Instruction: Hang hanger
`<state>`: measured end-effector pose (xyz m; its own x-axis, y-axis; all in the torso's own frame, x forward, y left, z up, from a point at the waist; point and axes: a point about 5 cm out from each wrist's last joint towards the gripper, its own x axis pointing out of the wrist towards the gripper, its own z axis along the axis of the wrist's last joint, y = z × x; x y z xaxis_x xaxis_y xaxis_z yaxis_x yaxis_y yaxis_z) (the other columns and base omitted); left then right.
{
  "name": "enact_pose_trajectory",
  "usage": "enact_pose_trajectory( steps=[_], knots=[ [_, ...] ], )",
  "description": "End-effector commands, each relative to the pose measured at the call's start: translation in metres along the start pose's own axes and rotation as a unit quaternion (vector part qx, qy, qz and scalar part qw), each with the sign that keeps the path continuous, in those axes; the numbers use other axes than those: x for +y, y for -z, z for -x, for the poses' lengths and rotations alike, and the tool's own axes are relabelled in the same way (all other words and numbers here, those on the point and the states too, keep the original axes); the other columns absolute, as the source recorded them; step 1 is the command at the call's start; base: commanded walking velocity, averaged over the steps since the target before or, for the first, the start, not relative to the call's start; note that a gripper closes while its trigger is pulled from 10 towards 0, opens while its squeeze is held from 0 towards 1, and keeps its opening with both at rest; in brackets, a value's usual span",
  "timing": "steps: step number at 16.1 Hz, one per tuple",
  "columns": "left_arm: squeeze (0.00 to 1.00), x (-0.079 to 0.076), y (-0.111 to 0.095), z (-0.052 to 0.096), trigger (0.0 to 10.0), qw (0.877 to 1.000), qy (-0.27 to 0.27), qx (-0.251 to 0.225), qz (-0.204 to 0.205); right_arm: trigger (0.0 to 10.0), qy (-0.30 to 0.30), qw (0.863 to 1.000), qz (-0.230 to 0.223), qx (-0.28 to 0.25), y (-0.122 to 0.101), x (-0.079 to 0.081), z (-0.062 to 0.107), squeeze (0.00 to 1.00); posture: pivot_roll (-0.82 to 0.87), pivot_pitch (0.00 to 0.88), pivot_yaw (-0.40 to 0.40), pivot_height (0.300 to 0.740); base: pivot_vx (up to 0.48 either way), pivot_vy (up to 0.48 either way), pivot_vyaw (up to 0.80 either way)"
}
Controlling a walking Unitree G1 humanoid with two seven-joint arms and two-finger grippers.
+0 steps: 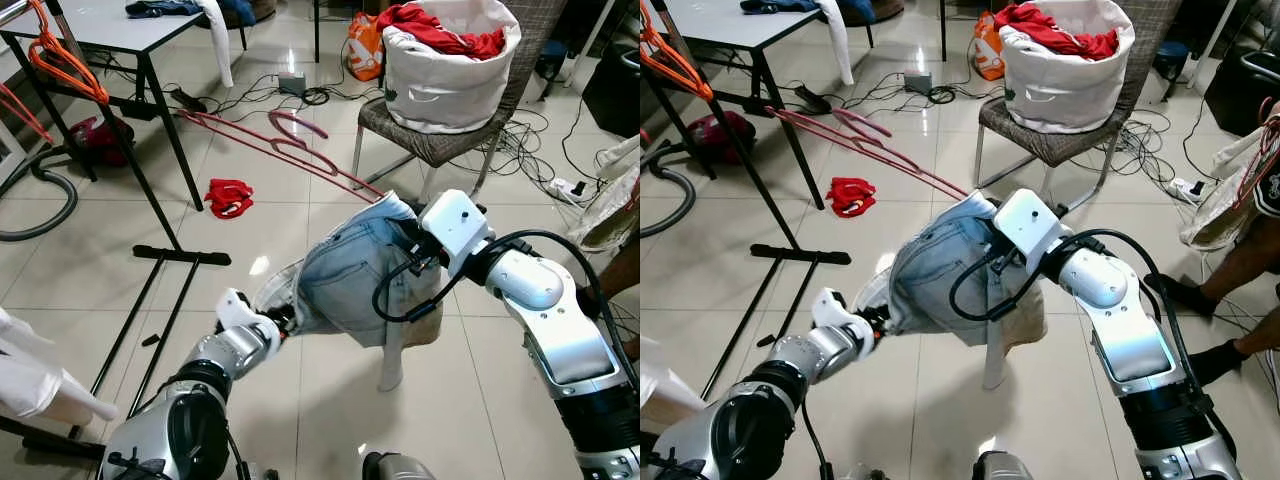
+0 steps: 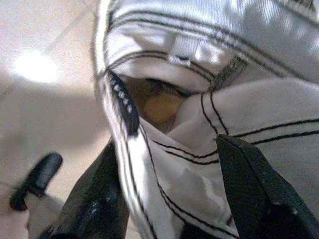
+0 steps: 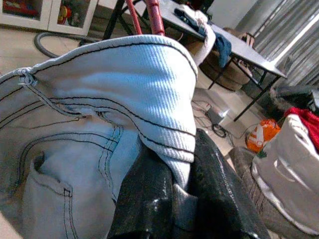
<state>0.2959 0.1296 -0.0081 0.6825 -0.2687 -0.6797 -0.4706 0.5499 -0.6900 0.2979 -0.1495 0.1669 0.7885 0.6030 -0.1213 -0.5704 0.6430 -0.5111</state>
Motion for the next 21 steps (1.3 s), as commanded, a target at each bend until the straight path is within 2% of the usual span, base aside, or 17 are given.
enact_pose_trajectory(
  steps=[1,4,11,15,17,21],
  knots=[
    [0.0,0.003,-0.007,0.002,0.0,1.0,-0.001,-0.015,-0.016,10.0,0.022,0.999,0.009,-0.031,-0.012,-0.009,0.0,0.2,-0.17,0.045,0.059,0.74,0.0,0.0,0.0],
    [0.0,0.007,-0.011,0.003,0.0,0.999,-0.005,-0.025,-0.04,10.0,0.02,1.0,-0.004,-0.024,-0.007,-0.007,0.0,0.2,-0.17,0.045,0.056,0.74,0.0,0.0,0.0],
    [0.0,0.012,-0.018,0.005,0.0,0.998,-0.012,-0.039,-0.053,10.0,-0.004,0.999,-0.036,-0.002,0.003,-0.001,0.0,0.19,-0.16,0.037,0.056,0.74,0.0,0.0,0.0],
    [0.0,0.013,-0.029,0.008,0.0,0.995,-0.019,-0.059,-0.081,10.0,-0.055,0.996,-0.072,0.02,0.011,0.011,0.003,0.18,-0.16,0.024,0.05,0.74,0.0,0.0,0.0],
    [0.0,0.006,-0.049,0.012,0.0,0.988,-0.015,-0.089,-0.126,10.0,-0.118,0.983,-0.129,0.053,0.022,0.023,0.012,0.18,-0.15,0.017,0.046,0.74,0.0,0.0,0.0],
    [0.0,-0.009,-0.073,0.018,0.0,0.977,-0.005,-0.127,-0.172,10.0,-0.148,0.974,-0.157,0.073,0.026,0.027,0.017,0.18,-0.15,0.012,0.046,0.74,0.0,0.0,0.0]
  ],
)
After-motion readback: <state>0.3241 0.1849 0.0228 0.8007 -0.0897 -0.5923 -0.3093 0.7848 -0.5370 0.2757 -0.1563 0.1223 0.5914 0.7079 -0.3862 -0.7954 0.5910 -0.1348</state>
